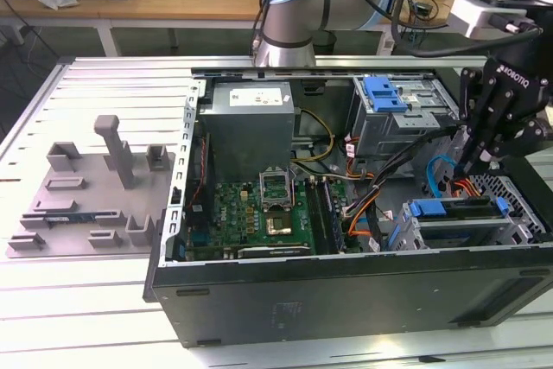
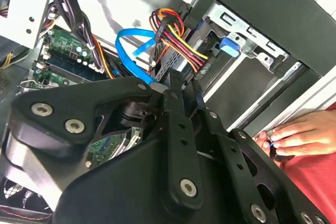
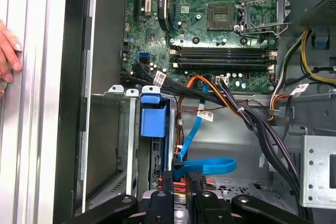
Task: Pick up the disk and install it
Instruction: 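Insert the second disk wire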
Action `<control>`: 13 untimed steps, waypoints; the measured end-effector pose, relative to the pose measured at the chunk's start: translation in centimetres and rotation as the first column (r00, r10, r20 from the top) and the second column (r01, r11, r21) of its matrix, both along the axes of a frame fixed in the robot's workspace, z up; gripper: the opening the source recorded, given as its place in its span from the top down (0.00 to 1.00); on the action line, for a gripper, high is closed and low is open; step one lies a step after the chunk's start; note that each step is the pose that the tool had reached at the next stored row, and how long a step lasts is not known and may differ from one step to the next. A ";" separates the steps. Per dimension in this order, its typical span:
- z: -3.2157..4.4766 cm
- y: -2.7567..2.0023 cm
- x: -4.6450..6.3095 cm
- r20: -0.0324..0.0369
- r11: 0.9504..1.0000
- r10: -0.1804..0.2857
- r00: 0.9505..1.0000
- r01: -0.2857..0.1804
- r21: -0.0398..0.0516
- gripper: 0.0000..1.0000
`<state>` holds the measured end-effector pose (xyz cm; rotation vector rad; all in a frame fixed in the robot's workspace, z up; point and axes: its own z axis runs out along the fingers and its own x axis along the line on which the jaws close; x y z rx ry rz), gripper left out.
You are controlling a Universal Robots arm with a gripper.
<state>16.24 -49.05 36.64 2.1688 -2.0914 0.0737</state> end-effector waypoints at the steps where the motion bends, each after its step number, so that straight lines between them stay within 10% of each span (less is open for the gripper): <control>1: 0.00 0.00 -0.1 0.001 1.000 0.001 1.000 -0.001 0.000 0.76; 13: 0.09 0.00 -0.4 0.022 1.000 0.003 1.000 -0.003 0.000 0.76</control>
